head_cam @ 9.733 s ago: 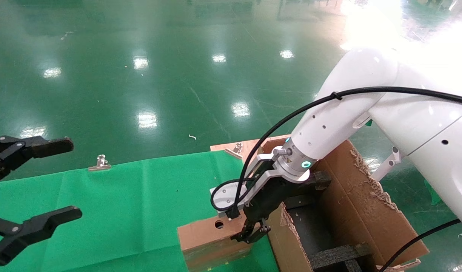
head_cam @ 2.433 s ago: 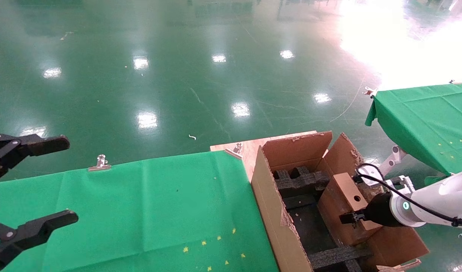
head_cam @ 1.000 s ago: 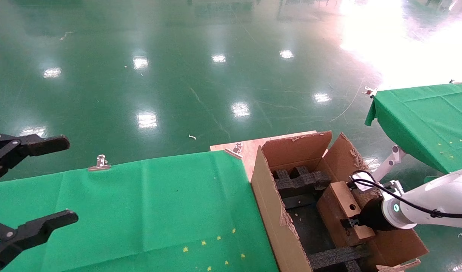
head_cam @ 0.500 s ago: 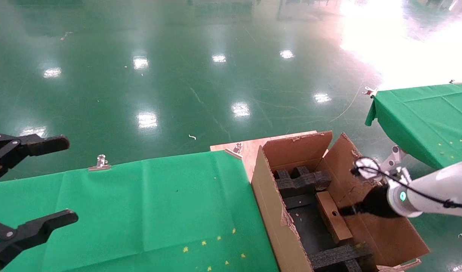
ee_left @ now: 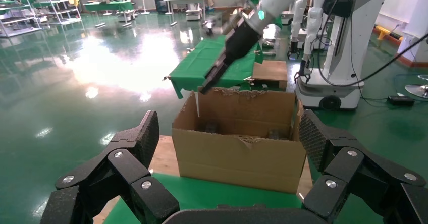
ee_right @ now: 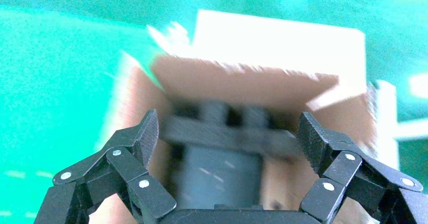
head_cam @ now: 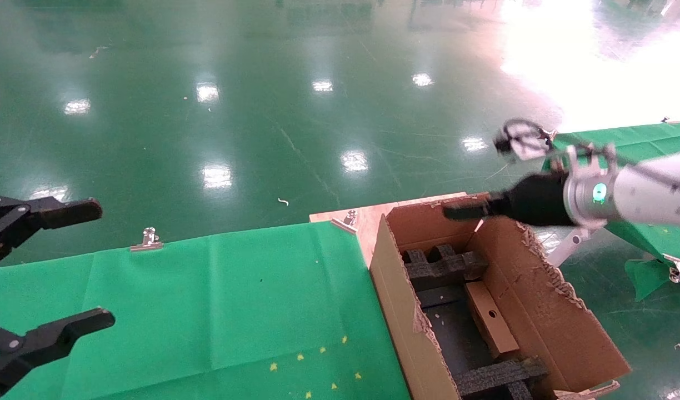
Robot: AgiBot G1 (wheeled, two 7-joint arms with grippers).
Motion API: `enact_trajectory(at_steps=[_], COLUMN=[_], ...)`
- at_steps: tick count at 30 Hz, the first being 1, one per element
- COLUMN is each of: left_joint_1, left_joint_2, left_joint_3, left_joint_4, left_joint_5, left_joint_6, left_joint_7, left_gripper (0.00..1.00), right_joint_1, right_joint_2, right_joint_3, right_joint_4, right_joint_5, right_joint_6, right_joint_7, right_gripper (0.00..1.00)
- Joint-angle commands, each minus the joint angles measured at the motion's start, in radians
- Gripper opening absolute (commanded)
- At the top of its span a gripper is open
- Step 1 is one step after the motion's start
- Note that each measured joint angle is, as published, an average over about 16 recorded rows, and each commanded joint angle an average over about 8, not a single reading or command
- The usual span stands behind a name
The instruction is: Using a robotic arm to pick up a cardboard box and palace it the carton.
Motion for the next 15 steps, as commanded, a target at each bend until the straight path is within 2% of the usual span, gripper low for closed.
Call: enact_trajectory(at_steps=[1,6,15], left_joint_1=[0.000,0.000,0.000], left_joint_2=[0.000,0.000,0.000], left_joint_3=[0.000,0.000,0.000], left_joint_4=[0.000,0.000,0.000], left_joint_5=[0.000,0.000,0.000], left_joint_6=[0.000,0.000,0.000], left_joint_7=[0.000,0.000,0.000], left_gripper=[1.00,1.00,1.00], right_joint_1=[0.029,0.061,0.033], right_joint_2=[0.003,0.015,0.011], right_joint_3=[0.031,0.078,0.111], right_joint_4=[0.006,0.010,0.006], right_joint_5=[0.076,0.200,0.214], right_joint_6=[-0.015,-0.060,-0.079], right_joint_7=[-0.054,-0.125,-0.147], right_gripper=[1.00,1.00,1.00])
